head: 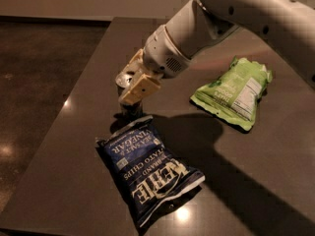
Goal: Move redbull can near blue chip bag
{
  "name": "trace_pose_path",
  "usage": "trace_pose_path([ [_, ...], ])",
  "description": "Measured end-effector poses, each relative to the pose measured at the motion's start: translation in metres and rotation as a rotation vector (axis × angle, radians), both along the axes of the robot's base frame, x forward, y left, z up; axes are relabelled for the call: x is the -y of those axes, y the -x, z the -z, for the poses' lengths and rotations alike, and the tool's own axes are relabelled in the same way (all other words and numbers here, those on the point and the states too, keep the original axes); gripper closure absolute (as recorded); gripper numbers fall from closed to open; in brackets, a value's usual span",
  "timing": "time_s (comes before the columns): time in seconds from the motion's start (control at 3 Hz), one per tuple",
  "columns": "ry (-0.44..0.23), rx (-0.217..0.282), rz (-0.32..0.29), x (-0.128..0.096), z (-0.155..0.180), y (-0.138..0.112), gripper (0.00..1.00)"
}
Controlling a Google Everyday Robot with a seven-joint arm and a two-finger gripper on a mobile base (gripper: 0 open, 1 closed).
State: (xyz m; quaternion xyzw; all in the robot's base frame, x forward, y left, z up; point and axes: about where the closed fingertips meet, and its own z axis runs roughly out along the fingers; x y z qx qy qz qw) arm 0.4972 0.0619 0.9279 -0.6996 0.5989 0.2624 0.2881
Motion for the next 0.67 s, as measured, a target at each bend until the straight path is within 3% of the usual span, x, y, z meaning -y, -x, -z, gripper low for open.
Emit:
trace_pose_path([
  [0.33, 0.001, 0.0, -0.003, -0.0016, 0.0002, 0.0008, 0.0],
  [0.67, 0.001, 0.0, -0.003, -0.0016, 0.0003, 0.0008, 0.0],
])
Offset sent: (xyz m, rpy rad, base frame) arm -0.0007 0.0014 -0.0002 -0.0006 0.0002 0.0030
